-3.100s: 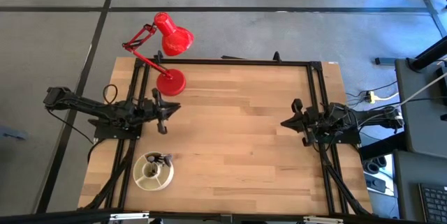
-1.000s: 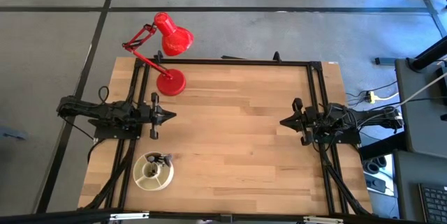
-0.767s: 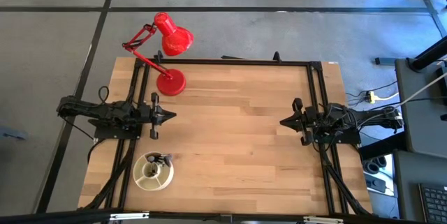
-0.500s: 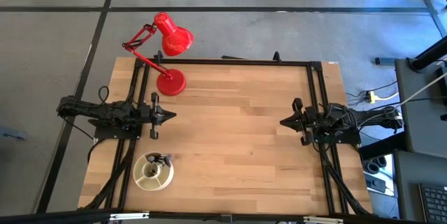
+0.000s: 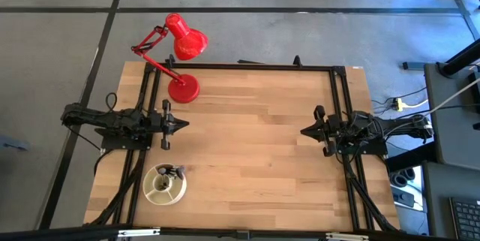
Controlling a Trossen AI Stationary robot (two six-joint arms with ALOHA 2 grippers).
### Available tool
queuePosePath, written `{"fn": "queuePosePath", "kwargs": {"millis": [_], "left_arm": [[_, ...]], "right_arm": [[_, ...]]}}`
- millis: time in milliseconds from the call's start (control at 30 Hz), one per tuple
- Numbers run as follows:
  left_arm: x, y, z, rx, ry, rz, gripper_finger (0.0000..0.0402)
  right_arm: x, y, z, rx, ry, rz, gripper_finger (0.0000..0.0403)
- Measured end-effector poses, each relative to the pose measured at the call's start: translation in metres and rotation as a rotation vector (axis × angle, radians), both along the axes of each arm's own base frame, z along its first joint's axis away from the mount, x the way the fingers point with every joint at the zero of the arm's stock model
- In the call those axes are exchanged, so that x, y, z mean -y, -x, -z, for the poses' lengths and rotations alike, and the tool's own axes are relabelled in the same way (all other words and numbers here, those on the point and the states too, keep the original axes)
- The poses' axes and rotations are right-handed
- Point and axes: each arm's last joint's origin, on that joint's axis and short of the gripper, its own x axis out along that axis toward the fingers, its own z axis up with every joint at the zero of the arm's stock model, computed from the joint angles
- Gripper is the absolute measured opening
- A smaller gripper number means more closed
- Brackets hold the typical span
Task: Put items in baskets/containers
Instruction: Return to Home Position
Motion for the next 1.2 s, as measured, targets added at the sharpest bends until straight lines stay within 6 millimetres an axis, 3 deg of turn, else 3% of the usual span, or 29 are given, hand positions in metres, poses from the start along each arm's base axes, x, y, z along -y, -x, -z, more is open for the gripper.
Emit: {"fn": "queuePosePath", "kwargs": {"millis": [1200], "left_arm": [[0.0000,0.0000,0.0000,0.000,0.000,0.000,0.0011]], "right_arm": [[0.0000,0.0000,-0.0001,0.000,0.000,0.000,0.0023]]}}
